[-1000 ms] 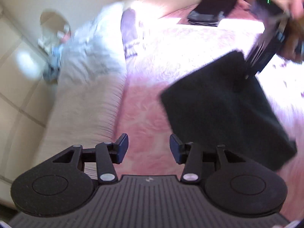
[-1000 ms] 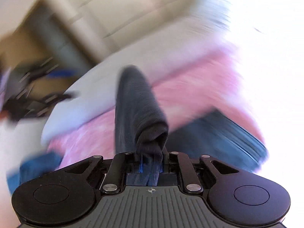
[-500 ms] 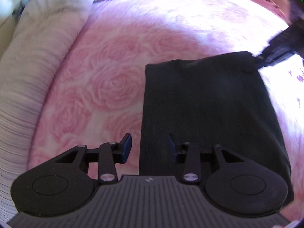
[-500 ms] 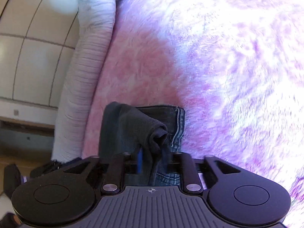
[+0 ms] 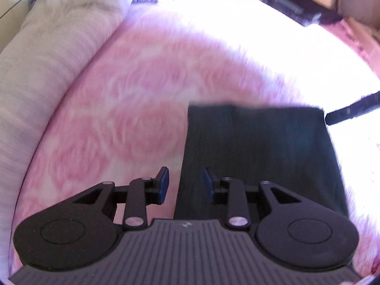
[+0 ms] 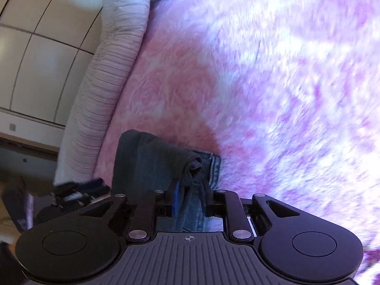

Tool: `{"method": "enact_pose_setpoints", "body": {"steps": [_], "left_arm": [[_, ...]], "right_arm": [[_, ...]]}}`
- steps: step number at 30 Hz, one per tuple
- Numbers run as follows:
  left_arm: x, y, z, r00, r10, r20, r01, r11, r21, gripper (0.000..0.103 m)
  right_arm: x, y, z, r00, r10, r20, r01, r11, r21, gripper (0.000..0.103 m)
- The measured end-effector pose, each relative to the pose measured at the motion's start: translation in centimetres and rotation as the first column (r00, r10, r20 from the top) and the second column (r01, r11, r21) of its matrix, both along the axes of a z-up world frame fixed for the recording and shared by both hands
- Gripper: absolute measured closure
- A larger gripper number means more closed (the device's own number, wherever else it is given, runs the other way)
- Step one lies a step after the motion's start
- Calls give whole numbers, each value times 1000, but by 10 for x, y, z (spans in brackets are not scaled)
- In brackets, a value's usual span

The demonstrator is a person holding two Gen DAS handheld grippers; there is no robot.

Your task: Fold clothes

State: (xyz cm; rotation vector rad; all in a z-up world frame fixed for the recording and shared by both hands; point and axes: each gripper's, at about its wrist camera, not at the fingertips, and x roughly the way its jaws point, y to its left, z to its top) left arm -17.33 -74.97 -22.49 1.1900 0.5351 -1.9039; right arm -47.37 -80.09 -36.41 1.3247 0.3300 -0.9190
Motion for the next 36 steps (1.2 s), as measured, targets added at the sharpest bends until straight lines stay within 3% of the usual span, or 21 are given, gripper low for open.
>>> {"method": "enact_pose_setpoints", "body": {"steps": [3, 5, 7, 11, 13, 16, 22, 26, 30, 31, 34, 36], "left_arm": [[-12, -18, -17, 1000, -6, 1, 6, 1000, 28, 80], [-19, -29, -28, 1000, -10, 2, 10, 999, 46, 89], [-27, -41, -39, 1000, -14, 3, 14, 998, 65, 89], [-37, -51, -58, 999, -29, 19, 27, 997, 72, 88], [-42, -49, -60, 998, -52, 41, 49, 997, 58, 88], [-42, -50, -59, 997, -64, 50, 60, 996, 61, 87], [-30, -43, -46, 999, -28, 18, 27, 998, 56, 82], [-9, -15, -23, 1000, -26, -1, 26, 999, 38, 82], [20, 34, -16, 999, -45, 26, 43, 996, 84, 82], [26, 45, -23, 998, -45, 48, 40, 994, 105, 82], [39, 64, -52, 993, -46, 109, 30, 990, 140, 79], [40, 64, -61, 993, -29, 113, 15, 992, 128, 67]], "right_arm": [[15, 13, 36, 985, 19, -169, -48, 984, -173, 86], [32, 17, 50, 976, 64, -208, -116, 962, -248, 85], [50, 20, 53, 958, 149, -246, -219, 932, -289, 85], [81, -1, 17, 907, 236, -350, -335, 907, -256, 85], [81, -8, 0, 899, 250, -361, -350, 904, -246, 86], [84, -6, -5, 876, 270, -399, -391, 882, -263, 87], [63, 37, 26, 885, 260, -386, -358, 910, -208, 84], [80, 100, 49, 850, 403, -339, -493, 836, -242, 80], [109, 161, 47, 785, 550, -286, -615, 748, -249, 77], [116, 171, 38, 777, 568, -270, -625, 748, -226, 76], [122, 187, 0, 789, 561, -250, -600, 792, -115, 75], [115, 196, -11, 803, 541, -250, -581, 805, -121, 75]]}}
